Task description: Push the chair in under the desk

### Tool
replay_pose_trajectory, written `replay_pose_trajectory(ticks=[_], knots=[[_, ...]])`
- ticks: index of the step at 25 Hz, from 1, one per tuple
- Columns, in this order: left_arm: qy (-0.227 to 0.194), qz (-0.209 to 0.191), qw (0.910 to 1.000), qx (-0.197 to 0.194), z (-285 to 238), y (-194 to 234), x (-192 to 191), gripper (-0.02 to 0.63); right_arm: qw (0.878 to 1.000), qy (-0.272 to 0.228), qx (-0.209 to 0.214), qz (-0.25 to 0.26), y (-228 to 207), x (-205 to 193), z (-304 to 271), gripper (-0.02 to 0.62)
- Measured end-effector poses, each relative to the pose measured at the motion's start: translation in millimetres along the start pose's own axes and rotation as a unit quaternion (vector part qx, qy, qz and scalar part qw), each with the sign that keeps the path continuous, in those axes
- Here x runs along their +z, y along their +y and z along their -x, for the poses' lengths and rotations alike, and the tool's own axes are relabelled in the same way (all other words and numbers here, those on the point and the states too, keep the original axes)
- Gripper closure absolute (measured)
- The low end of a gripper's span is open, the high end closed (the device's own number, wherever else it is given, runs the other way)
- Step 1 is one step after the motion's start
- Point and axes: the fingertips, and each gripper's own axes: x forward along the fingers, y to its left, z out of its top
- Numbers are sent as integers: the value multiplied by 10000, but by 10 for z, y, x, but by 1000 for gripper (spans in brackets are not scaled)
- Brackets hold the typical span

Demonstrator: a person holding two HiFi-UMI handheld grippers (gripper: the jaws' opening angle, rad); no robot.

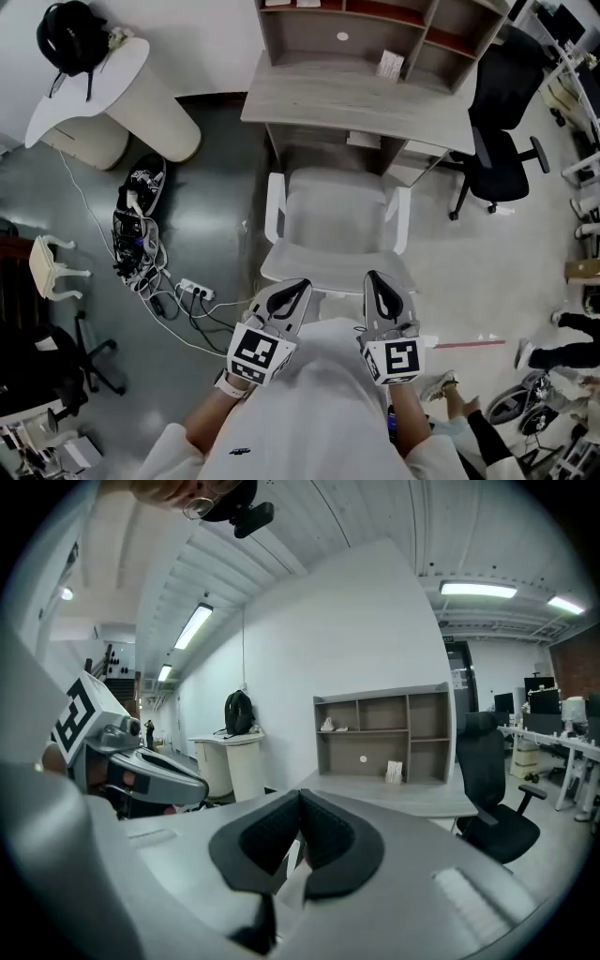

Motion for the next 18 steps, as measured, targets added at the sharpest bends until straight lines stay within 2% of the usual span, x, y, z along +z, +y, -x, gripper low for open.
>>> replay_pose_trajectory(ticks=[5, 9, 15, 18], knots=[[79, -33, 9999, 110, -320, 94, 92, 599, 9991, 103, 390, 122, -182, 1, -224, 583], [246, -41, 9997, 68, -445, 149, 77, 600, 9979, 305, 543, 150, -223, -88, -354, 583], [422, -116, 9989, -185, -457, 290, 11, 599, 9955, 627, 684, 186, -89, -216, -487, 583], [627, -340, 9964, -454, -463, 275, -77, 599, 9947, 688, 734, 213, -22, -204, -455, 583]])
